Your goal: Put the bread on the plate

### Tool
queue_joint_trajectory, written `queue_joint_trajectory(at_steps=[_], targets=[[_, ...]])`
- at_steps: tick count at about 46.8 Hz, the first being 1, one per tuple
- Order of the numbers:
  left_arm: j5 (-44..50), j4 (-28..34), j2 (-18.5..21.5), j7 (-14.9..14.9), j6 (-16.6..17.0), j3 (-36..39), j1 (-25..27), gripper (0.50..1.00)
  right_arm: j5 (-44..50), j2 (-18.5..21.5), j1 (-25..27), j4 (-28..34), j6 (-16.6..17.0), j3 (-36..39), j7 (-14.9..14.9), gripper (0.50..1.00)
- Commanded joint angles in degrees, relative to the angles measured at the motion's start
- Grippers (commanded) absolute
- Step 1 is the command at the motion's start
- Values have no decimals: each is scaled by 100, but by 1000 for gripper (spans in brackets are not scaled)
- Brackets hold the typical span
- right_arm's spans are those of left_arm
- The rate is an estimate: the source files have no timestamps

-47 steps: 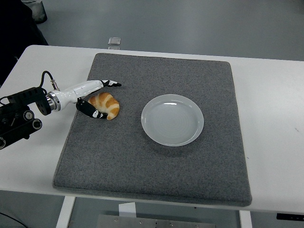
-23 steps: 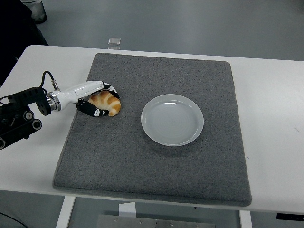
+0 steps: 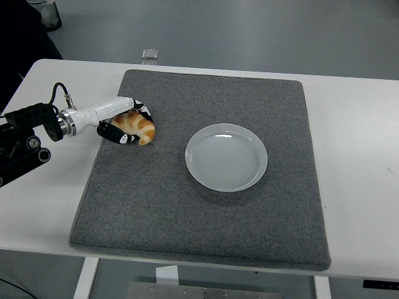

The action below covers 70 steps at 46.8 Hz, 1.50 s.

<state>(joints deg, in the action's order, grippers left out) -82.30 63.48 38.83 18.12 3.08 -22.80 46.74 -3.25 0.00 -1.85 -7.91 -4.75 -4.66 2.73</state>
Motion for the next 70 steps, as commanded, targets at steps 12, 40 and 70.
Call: queue_joint_trajectory(at_steps=[12, 40, 70], targets=[[65, 42, 186, 8, -79, 21, 704, 500, 0, 0, 0, 0, 0, 0, 0, 954], [65, 86, 327, 8, -993, 3, 2392, 500, 0, 0, 0, 0, 0, 0, 0, 952], [65, 666, -604, 8, -1239, 3, 2665, 500, 0, 0, 0, 0, 0, 0, 0, 952]])
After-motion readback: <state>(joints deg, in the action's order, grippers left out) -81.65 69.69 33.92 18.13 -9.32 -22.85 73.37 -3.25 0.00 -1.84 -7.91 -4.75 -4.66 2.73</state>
